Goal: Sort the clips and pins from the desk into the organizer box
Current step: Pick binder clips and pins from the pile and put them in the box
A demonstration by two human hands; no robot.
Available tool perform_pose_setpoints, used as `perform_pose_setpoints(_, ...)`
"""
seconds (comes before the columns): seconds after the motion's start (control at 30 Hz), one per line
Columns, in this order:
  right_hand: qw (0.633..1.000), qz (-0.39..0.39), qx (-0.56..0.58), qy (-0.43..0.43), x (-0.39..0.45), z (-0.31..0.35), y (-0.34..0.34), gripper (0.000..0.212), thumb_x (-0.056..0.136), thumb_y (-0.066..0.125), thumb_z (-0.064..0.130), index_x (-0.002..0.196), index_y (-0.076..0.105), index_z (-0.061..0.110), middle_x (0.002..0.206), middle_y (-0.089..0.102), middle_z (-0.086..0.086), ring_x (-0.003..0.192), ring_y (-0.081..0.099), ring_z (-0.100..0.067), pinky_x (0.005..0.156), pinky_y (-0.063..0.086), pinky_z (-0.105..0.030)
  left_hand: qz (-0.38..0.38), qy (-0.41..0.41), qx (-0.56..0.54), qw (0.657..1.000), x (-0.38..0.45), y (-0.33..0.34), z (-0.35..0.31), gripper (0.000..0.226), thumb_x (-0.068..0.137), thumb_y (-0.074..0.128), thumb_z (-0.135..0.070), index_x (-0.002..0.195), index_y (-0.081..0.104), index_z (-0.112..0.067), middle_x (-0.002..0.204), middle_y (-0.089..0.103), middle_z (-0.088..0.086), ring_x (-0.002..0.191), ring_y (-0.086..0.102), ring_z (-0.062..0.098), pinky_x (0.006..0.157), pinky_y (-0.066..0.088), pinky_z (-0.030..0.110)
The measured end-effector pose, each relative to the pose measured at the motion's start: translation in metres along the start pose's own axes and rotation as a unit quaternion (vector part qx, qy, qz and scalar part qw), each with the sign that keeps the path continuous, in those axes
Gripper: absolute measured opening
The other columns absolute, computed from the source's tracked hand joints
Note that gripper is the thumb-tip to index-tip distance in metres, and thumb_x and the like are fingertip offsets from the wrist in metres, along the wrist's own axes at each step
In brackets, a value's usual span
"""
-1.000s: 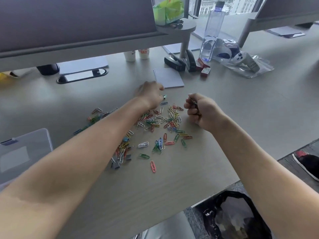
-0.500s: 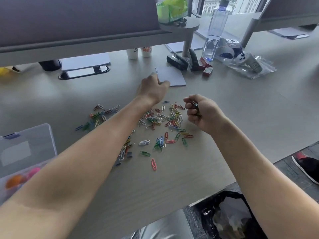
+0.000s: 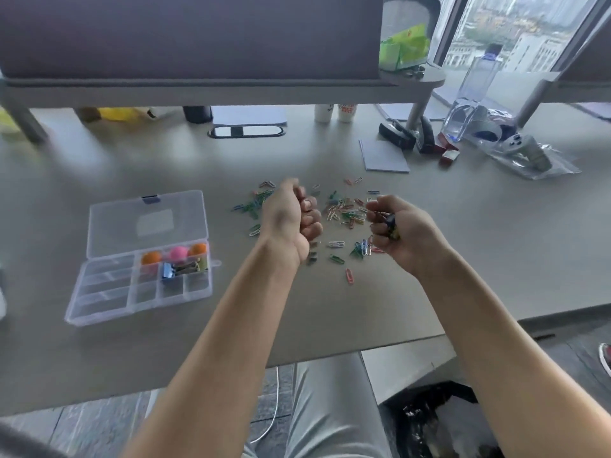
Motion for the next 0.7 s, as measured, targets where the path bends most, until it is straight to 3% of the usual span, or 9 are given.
perform_pose_setpoints(0.13, 0.999, 0.015, -0.047, -0.021, -0.011, -0.013, 0.027, 0.020, 0.101, 0.053, 0.010, 0.091, 0.070, 0.004, 0.063, 0.048, 0.000, 0.046, 0.031, -0.010, 0.038, 0.021, -0.021, -0.026, -0.015, -0.098, 0.995, -0.022, -0.049, -0.002, 0.026, 0.093, 0.036, -0.013, 0.068, 0.038, -0.019, 0.054, 0.033, -0.003, 0.042, 0.023, 0.010, 0.039, 0.015, 0.017)
perform_pose_setpoints(0.27, 0.993, 0.037, -0.103, -0.037, -0.016, -0.017, 0.046, 0.021, 0.104, 0.052, 0.012, 0.100, 0.071, 0.002, 0.062, 0.044, 0.002, 0.047, 0.029, -0.010, 0.038, 0.021, -0.020, -0.045, -0.011, -0.152, 0.987, -0.035, -0.079, -0.006, 0.020, 0.095, 0.036, -0.005, 0.080, 0.050, -0.009, 0.062, 0.045, 0.002, 0.042, 0.034, 0.010, 0.034, 0.026, 0.018)
perform_pose_setpoints(0.5, 0.964, 0.039, -0.243, -0.097, -0.009, -0.017, 0.062, 0.025, 0.105, 0.049, 0.007, 0.102, 0.073, 0.004, 0.062, 0.050, 0.003, 0.047, 0.041, -0.010, 0.042, 0.035, -0.021, -0.080, 0.030, -0.066, 0.994, -0.043, -0.095, -0.011, 0.019, 0.097, 0.041, 0.001, 0.097, 0.059, -0.003, 0.071, 0.053, 0.006, 0.044, 0.037, 0.009, 0.036, 0.027, 0.019)
perform_pose_setpoints(0.7, 0.919, 0.045, -0.370, -0.132, 0.004, -0.011, 0.086, 0.026, 0.101, 0.055, 0.021, 0.092, 0.079, 0.017, 0.073, 0.043, -0.010, 0.063, 0.033, -0.025, 0.053, 0.029, -0.032, -0.069, 0.049, 0.002, 0.996, -0.043, -0.096, -0.012, 0.019, 0.100, 0.045, -0.008, 0.101, 0.063, -0.003, 0.066, 0.051, 0.001, 0.045, 0.036, 0.009, 0.036, 0.026, 0.020)
Point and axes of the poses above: each hand's wrist, its own x-axis towards the middle knuckle, its own y-axis out of the palm, z = x × y, the point moved 3 cm from there along x, towards the middle knuckle
